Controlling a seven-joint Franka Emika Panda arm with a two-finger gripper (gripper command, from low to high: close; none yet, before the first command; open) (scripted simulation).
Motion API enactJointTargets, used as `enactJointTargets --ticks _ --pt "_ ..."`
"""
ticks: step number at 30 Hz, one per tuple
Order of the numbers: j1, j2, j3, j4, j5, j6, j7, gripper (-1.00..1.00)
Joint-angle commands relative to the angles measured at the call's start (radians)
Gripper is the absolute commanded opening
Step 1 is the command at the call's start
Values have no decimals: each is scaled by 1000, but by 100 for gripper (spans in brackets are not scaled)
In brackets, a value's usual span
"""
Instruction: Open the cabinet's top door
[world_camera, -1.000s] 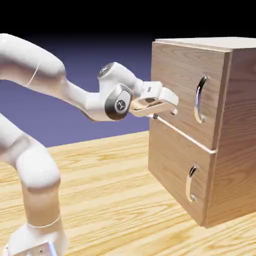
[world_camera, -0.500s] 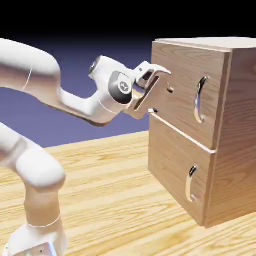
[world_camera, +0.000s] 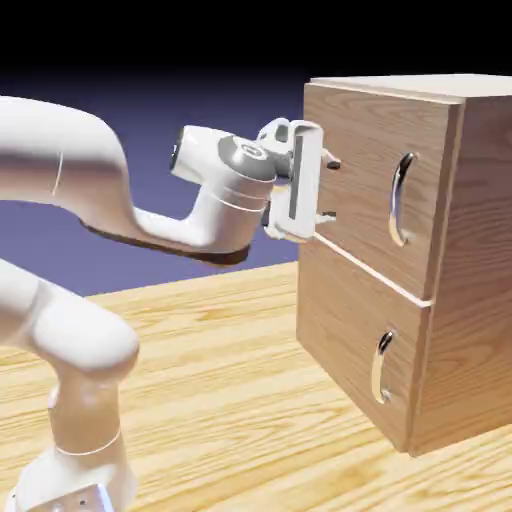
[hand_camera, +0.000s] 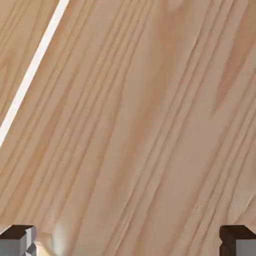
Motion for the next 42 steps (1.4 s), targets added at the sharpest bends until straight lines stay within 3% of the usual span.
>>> enactJointTargets --ticks 1,22,29,30,42 --pt "12 -6 -15 5 -44 -3 -15 100" --pt "267 -138 -320 112 -957 -55 -325 100" --pt "452 -60 -437 240 -1018 -96 -310 100" --pt "452 -60 -437 240 -1018 -96 -310 -100" --pt "53 59 -97 87 -1003 -138 -51 -100"
